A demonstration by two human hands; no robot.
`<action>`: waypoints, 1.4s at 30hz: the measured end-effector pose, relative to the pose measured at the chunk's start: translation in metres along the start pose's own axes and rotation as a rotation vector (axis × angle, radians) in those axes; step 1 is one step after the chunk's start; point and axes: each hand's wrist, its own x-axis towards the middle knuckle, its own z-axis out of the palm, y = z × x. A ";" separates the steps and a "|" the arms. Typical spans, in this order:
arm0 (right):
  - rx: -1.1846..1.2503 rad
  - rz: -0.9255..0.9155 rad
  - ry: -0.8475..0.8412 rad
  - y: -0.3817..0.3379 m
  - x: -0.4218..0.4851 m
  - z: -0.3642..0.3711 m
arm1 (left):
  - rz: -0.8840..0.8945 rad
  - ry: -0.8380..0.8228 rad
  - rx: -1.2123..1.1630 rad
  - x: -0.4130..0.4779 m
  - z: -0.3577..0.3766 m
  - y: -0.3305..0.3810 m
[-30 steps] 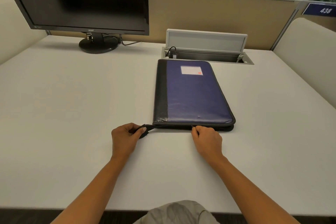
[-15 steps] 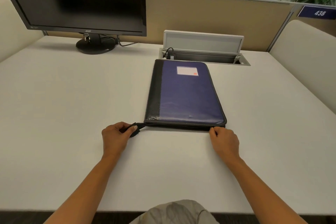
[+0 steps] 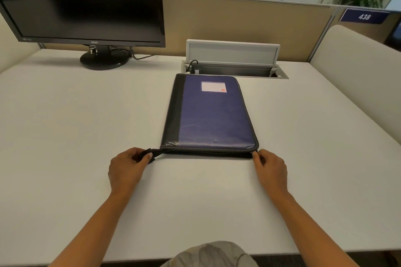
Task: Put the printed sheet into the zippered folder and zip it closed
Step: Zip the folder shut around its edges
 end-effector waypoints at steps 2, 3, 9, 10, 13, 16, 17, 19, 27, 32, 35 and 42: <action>0.023 -0.010 0.028 0.002 0.000 0.001 | 0.096 0.055 0.061 -0.003 0.003 0.005; 0.030 -0.011 0.040 0.003 0.000 0.002 | 0.176 0.073 0.093 -0.004 0.006 0.008; 0.067 -0.041 0.121 0.004 -0.003 0.002 | 0.698 -0.107 0.200 -0.012 0.036 0.037; 0.076 -0.048 0.112 0.005 -0.003 0.001 | 0.781 -0.163 0.233 -0.013 0.043 0.044; 0.161 0.007 0.076 0.006 -0.001 0.001 | 0.965 -0.327 0.382 -0.017 0.064 0.059; 0.298 0.118 0.059 0.004 -0.001 0.002 | 1.011 -0.473 0.475 -0.018 0.085 0.072; 0.330 0.142 0.048 0.004 -0.001 0.003 | 1.015 -0.504 0.511 -0.017 0.092 0.075; 0.361 0.166 0.012 0.003 -0.003 0.005 | 1.011 -0.556 0.600 -0.017 0.105 0.081; 0.459 0.135 -0.097 -0.014 -0.019 0.015 | 0.966 -0.643 0.691 -0.020 0.120 0.087; 0.517 0.106 -0.042 -0.021 -0.025 0.018 | 1.055 -0.624 0.756 -0.018 0.118 0.077; 0.526 0.115 -0.012 -0.022 -0.026 0.016 | 1.089 -0.607 0.778 -0.016 0.115 0.075; 0.543 0.192 -0.003 -0.023 -0.019 0.018 | 1.125 -0.611 0.743 -0.009 0.105 0.069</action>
